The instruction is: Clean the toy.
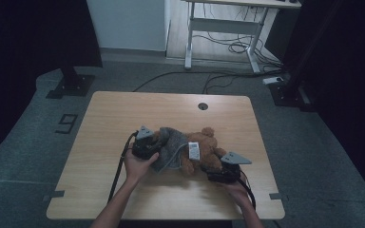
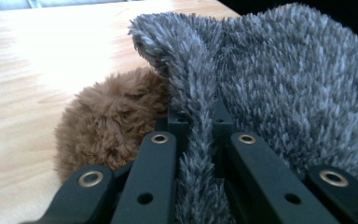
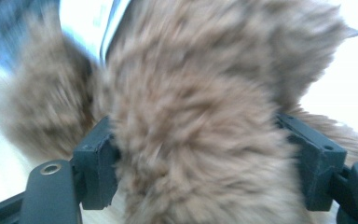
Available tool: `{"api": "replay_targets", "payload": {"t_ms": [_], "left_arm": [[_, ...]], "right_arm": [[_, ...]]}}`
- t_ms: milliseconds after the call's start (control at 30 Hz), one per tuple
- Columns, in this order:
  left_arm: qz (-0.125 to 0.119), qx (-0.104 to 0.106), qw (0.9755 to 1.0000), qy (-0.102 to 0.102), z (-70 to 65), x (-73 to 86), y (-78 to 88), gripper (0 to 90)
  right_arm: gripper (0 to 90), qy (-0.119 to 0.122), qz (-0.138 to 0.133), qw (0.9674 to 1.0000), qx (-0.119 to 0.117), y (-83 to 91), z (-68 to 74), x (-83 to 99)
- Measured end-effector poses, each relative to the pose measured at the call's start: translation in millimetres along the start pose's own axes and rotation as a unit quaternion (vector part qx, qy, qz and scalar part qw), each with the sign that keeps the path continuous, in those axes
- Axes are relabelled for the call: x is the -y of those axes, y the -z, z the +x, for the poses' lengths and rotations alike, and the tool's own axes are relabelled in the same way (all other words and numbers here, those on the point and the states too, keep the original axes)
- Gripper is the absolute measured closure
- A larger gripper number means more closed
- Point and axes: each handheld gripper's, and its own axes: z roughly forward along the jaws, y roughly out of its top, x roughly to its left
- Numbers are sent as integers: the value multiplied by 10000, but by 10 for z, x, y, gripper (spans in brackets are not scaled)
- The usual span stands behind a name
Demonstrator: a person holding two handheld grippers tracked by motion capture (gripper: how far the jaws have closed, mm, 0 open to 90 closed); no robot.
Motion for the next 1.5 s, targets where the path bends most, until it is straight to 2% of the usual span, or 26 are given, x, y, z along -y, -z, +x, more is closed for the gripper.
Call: {"api": "replay_targets", "payload": {"t_ms": [67, 133, 300, 333, 433, 533, 700, 767, 867, 967, 1000, 1067, 1133, 1167, 1200, 1300, 1400, 1500], "left_arm": [[-19, 50, 10000, -48, -32, 51, 37, 838], [-53, 96, 9999, -29, -50, 92, 76, 838], [-77, 173, 9998, 62, -51, 218, 158, 838], [-81, 193, 9997, 108, -43, 234, 166, 837], [-60, 369, 9990, 252, -26, 272, 200, 836], [-49, 429, 9988, 246, -64, 242, 236, 836], [-169, 500, 9985, 111, -226, 2, 220, 837], [-256, 557, 9981, -10, -361, -167, 151, 837], [-269, 620, 9974, -245, -585, -395, -21, 838], [-175, 751, 9956, -524, -894, -622, -292, 838], [-103, 736, 9956, -576, -962, -667, -388, 837], [162, 471, 9961, -733, -1031, -710, -594, 837], [473, 298, 9960, -699, -998, -683, -759, 837], [609, 138, 9955, -715, -948, -637, -834, 837], [668, 65, 9953, -697, -897, -599, -861, 837], [652, 66, 9962, -580, -783, -542, -815, 839], [659, -188, 9956, -640, -703, -543, -689, 839], [644, -477, 9944, -685, -549, -522, -504, 839]], "right_arm": [[224, -138, -149, 9998, -55, 80, -42, -35], [204, -153, -132, 9998, -74, 96, -47, -76], [159, -103, 57, 9999, -84, -74, 55, -142], [182, -87, 83, 9999, -74, -118, 76, -142], [330, -234, 217, 9993, -193, -204, 67, -97], [432, -148, 389, 9989, -197, -263, 63, -17], [508, 122, 438, 9988, -157, -257, 105, -8], [530, 114, 429, 9989, -165, -254, 108, -1], [554, 95, 350, 9992, -178, -244, 107, 22], [559, 93, 324, 9993, -175, -232, 112, 37], [559, 84, 313, 9993, -163, -226, 118, 41], [559, 88, 304, 9994, -160, -218, 126, 49], [559, 89, 295, 9994, -147, -216, 128, 55], [560, 98, 297, 9994, -151, -216, 124, 59], [560, 75, 317, 9994, -145, -217, 124, 64], [566, 75, 352, 9992, -158, -220, 119, 75], [577, 57, 351, 9993, -139, -224, 123, 78], [586, -13, 342, 9994, -108, -218, 125, 84]]}}
